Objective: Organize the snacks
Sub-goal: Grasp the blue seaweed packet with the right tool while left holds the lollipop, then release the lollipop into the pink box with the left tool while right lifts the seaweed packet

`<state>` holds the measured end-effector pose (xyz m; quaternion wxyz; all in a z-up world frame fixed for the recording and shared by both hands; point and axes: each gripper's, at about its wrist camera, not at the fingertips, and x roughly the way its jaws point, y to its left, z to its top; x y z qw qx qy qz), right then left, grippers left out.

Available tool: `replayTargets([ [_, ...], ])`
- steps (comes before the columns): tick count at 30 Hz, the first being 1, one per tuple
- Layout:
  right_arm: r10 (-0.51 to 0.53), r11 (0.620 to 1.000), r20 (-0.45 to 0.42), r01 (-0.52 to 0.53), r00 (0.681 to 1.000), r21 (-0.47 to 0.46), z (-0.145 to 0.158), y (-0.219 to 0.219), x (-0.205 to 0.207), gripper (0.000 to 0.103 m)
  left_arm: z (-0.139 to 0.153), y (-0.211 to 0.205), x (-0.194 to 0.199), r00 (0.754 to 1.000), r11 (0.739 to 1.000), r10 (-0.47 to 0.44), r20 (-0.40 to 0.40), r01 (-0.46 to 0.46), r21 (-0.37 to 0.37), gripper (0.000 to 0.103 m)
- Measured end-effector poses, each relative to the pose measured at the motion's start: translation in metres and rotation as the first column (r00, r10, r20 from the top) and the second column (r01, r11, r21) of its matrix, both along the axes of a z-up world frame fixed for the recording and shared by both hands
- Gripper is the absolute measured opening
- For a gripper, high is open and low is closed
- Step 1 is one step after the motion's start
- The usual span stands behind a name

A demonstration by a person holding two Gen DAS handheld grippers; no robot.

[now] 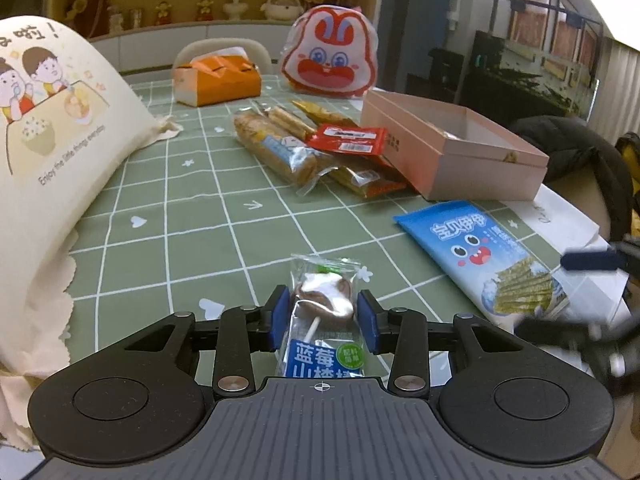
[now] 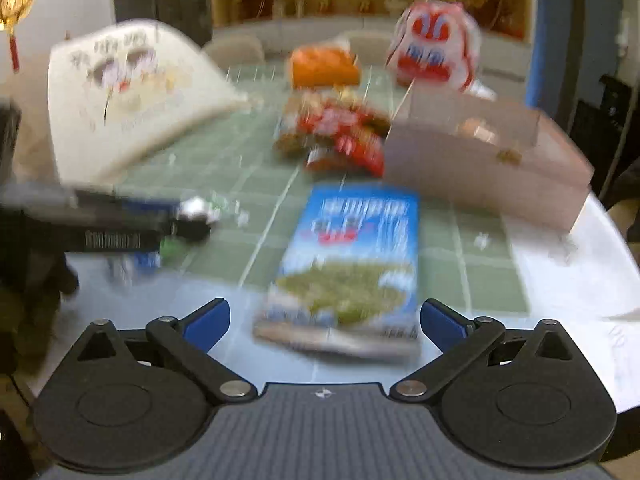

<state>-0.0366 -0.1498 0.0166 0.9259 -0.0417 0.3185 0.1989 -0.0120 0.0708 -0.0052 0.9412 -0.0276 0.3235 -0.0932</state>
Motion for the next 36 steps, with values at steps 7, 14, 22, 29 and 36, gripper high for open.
replayTargets([
  [7,-0.065,0.998,-0.035,0.064,0.997,-0.02,-0.003,0.02,0.047,0.102,0.0,-0.002,0.0,1.0,1.0,0.002,0.002,-0.002,0.013,0.042],
  [14,-0.024,0.997,-0.096,0.018,0.995,-0.07,-0.01,0.023,0.05,0.085,0.0,-0.006,0.0,1.0,0.999,0.002,0.003,-0.002,0.035,0.042],
  [22,-0.011,0.997,0.035,0.014,0.999,-0.081,0.02,-0.026,-0.004,0.084,0.001,-0.017,-0.002,1.0,0.994,0.024,0.008,-0.025,0.102,0.041],
  [29,-0.092,0.993,0.09,0.097,0.992,-0.062,0.039,-0.08,-0.024,0.084,0.025,-0.04,-0.031,0.996,0.999,-0.035,0.084,0.033,0.024,0.04],
  [36,-0.179,0.981,0.226,0.158,0.957,0.11,0.117,-0.139,-0.004,0.085,0.144,-0.071,0.003,0.949,0.975,-0.119,0.293,0.167,-0.144,0.041],
])
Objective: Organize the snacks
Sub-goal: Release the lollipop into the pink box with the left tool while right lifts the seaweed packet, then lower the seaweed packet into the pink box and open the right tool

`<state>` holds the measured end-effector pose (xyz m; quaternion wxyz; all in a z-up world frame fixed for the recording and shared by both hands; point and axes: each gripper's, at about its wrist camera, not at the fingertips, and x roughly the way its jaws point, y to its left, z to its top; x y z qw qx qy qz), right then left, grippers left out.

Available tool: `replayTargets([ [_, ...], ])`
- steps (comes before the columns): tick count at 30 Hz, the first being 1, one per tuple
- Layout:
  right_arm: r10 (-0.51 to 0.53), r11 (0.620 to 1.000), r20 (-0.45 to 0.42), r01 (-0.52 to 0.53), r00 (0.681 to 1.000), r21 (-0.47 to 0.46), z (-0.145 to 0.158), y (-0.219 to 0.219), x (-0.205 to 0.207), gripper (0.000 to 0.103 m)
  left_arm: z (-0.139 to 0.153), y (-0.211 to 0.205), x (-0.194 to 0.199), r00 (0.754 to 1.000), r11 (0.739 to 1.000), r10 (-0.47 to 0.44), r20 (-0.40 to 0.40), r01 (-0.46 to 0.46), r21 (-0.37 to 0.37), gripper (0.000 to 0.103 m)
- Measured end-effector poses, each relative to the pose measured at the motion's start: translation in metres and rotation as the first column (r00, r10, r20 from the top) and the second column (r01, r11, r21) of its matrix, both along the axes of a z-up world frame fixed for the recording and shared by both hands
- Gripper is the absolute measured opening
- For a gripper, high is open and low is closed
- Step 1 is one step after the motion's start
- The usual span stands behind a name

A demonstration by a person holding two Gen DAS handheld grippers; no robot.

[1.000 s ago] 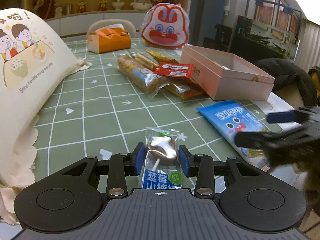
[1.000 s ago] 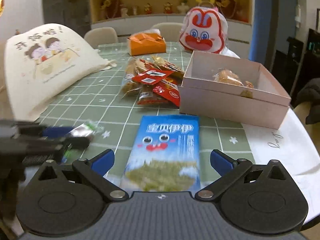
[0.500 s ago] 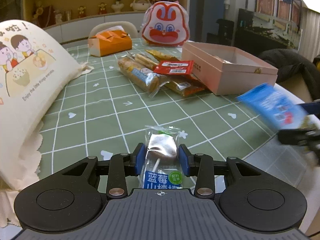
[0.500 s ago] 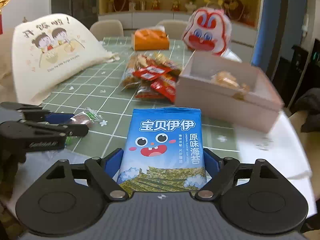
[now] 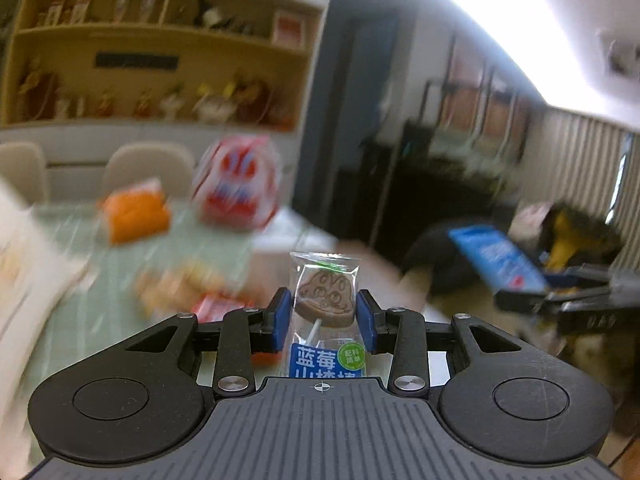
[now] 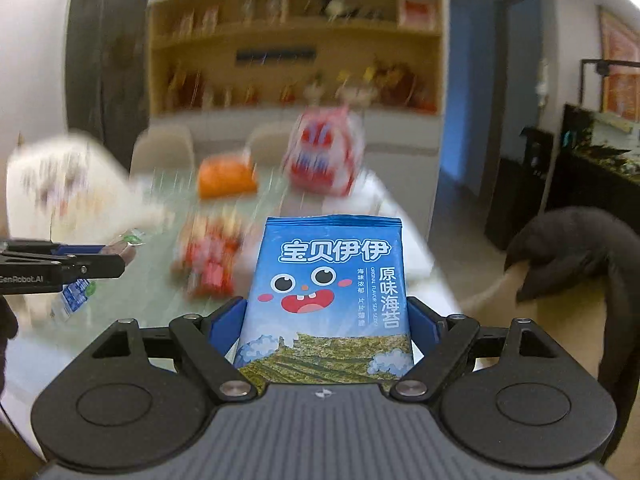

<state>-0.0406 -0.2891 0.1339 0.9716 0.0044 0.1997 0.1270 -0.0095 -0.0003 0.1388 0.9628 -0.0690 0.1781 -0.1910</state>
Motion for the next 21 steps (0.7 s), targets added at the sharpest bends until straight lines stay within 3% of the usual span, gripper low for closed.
replayTargets([
  [3,-0.031,0.998,0.034,0.029,0.999,0.049,0.035,-0.018,0.03,0.085,0.031,-0.017,0.053,0.999,0.995,-0.041,-0.011,0.04,-0.088,0.041],
  [6,-0.058,0.996,0.033,0.056,0.998,0.065,0.053,-0.027,0.064,0.085,0.029,-0.031,0.116,0.994,0.976,-0.078,-0.082,0.059,-0.209,0.042],
  [9,-0.075,0.996,0.029,0.074,0.997,0.051,0.053,-0.03,0.094,0.085,-0.023,-0.04,0.191,0.958,0.955,-0.106,-0.268,0.023,-0.294,0.042],
  [11,-0.081,0.995,-0.001,0.081,0.997,0.06,0.046,-0.03,0.113,0.085,-0.061,-0.042,0.216,0.931,0.956,-0.091,-0.353,-0.018,-0.293,0.041],
  [14,-0.069,0.994,-0.053,0.074,0.996,0.083,0.032,-0.027,0.142,0.085,-0.085,-0.024,0.213,0.939,0.931,-0.119,-0.323,-0.008,-0.366,0.041],
  [17,-0.051,0.995,-0.082,0.057,0.995,0.082,0.019,-0.008,0.172,0.085,-0.078,0.0,0.198,0.96,0.918,-0.088,-0.268,-0.027,-0.396,0.041],
  [21,0.022,0.998,-0.174,-0.011,0.985,0.069,-0.003,0.033,0.219,0.094,-0.075,0.042,0.169,0.968,0.909,-0.021,-0.25,-0.086,-0.407,0.041],
])
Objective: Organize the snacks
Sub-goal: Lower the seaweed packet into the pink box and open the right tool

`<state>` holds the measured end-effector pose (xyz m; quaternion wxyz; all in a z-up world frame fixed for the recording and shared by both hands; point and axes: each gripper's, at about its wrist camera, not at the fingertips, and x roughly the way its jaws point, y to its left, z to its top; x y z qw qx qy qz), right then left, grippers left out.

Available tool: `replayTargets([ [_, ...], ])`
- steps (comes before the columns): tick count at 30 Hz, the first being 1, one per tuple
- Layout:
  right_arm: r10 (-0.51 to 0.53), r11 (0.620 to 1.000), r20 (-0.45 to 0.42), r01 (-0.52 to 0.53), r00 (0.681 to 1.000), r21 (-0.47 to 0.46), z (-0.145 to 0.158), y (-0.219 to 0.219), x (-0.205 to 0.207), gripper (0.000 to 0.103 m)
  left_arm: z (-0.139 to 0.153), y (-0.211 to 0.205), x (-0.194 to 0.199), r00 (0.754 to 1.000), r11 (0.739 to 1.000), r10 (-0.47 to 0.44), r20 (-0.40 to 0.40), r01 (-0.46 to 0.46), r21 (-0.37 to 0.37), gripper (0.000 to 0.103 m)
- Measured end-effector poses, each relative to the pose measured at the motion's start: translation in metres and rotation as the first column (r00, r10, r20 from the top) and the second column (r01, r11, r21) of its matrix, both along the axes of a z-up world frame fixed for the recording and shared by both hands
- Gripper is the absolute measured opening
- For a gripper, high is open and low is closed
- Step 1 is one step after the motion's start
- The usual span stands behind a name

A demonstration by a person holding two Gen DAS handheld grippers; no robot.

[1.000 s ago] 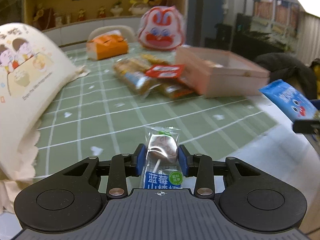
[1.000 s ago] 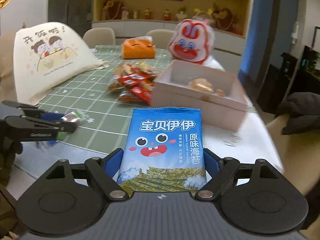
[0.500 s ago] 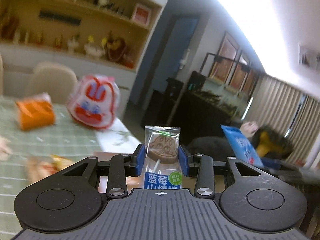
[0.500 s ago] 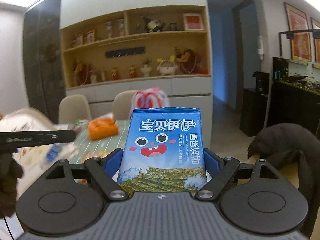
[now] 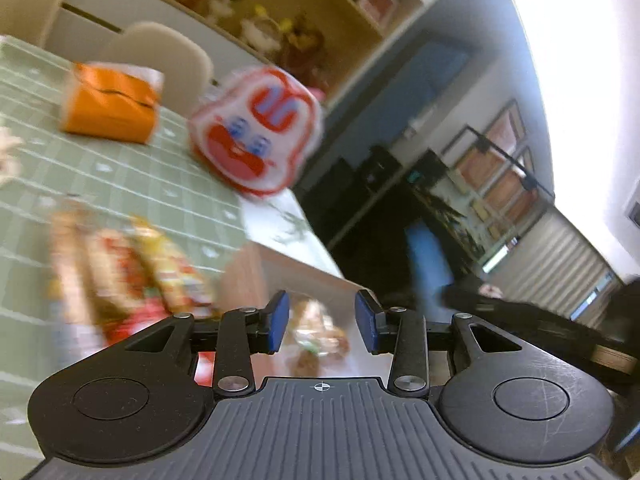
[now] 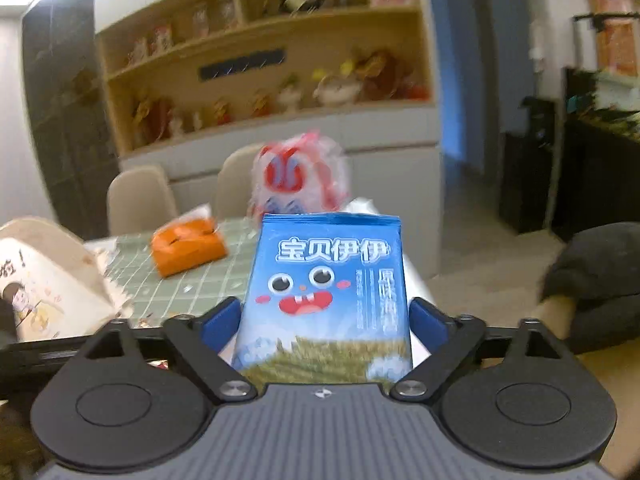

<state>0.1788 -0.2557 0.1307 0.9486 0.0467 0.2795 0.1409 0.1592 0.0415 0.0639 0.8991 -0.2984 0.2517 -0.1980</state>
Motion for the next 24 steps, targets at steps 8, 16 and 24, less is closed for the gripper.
replayTargets([
  [8,-0.074,0.992,-0.079,0.065,0.994,-0.105,-0.016,0.045,0.012,0.094,-0.044,0.082,-0.039,0.982,0.984,0.176,-0.069,-0.175,0.032,0.041],
  [16,0.051,0.988,-0.162,-0.074,0.985,-0.134,-0.006,0.146,0.02,0.094,-0.043,0.118,-0.049,0.941,0.945,0.326,-0.091,-0.325,0.03,0.04],
  [24,-0.007,0.95,-0.288,-0.084,0.958,-0.301,-0.052,0.235,0.107,0.092,-0.051,0.132,-0.044,0.957,0.97,0.203,-0.206,-0.226,-0.09,0.04],
])
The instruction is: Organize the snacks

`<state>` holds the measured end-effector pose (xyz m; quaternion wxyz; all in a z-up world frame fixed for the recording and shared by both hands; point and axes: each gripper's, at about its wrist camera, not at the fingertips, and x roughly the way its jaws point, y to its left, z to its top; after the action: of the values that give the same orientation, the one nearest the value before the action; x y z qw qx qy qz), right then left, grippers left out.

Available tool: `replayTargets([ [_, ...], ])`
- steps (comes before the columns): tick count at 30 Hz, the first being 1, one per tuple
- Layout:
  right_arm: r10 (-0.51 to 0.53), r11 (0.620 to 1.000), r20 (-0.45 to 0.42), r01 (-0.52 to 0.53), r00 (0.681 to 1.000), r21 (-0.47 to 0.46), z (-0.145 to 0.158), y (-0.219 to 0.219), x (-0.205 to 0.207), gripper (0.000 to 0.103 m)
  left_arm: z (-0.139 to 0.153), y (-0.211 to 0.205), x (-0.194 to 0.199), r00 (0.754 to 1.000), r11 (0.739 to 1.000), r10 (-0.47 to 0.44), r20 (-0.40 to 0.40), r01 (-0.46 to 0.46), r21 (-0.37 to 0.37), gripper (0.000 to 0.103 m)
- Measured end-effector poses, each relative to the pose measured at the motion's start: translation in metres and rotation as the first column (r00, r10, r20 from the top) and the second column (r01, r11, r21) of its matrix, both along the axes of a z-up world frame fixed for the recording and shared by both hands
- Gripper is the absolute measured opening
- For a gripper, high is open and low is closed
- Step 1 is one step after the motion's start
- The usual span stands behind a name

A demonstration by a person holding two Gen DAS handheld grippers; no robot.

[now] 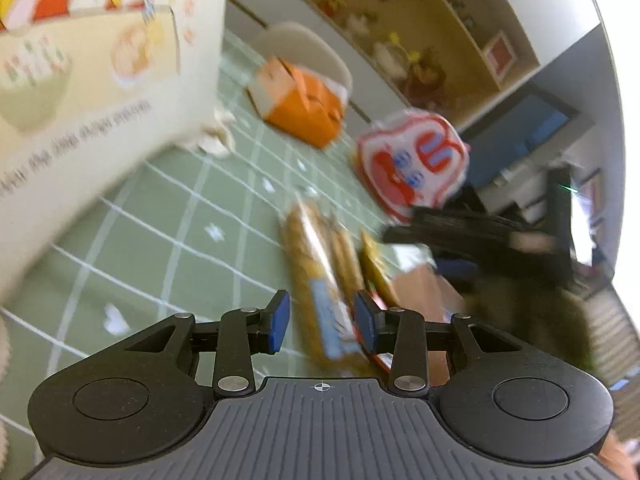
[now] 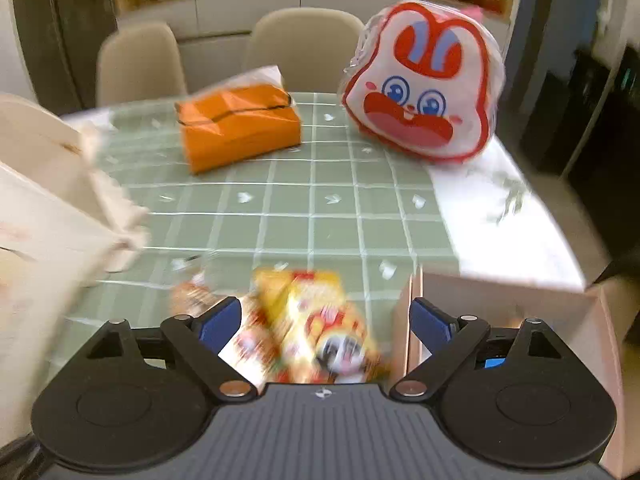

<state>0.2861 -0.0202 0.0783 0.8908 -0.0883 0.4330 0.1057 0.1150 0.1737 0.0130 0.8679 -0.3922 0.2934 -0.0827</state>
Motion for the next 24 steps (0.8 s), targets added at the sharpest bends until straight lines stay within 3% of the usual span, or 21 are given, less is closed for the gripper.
replayTargets([
  [3,0.014,0.999,-0.04,-0.015,0.999,-0.036,-0.017,0.015,0.013,0.088,0.001,0.004,-0.001,1.0,1.0,0.002,0.011,-0.002,-0.017,0.04],
  [8,-0.034,0.999,-0.087,0.032,0.996,-0.026,-0.029,0.014,0.019,0.052,-0.002,0.015,0.0,0.999,0.999,0.042,-0.01,-0.043,-0.019,0.04],
  [12,-0.054,0.996,-0.164,0.066,0.985,0.068,-0.026,-0.001,-0.004,0.05,-0.008,0.01,0.006,0.998,1.0,0.028,-0.049,-0.027,0.009,0.04],
  [15,-0.004,0.989,-0.216,0.035,0.976,0.143,-0.024,-0.007,-0.03,0.05,-0.011,0.009,0.007,0.998,0.999,0.031,-0.061,-0.03,0.017,0.04],
  [24,0.267,0.953,-0.212,-0.225,0.94,0.203,-0.013,0.007,-0.121,0.054,-0.014,0.018,0.006,0.994,0.995,0.089,-0.068,-0.087,0.045,0.04],
])
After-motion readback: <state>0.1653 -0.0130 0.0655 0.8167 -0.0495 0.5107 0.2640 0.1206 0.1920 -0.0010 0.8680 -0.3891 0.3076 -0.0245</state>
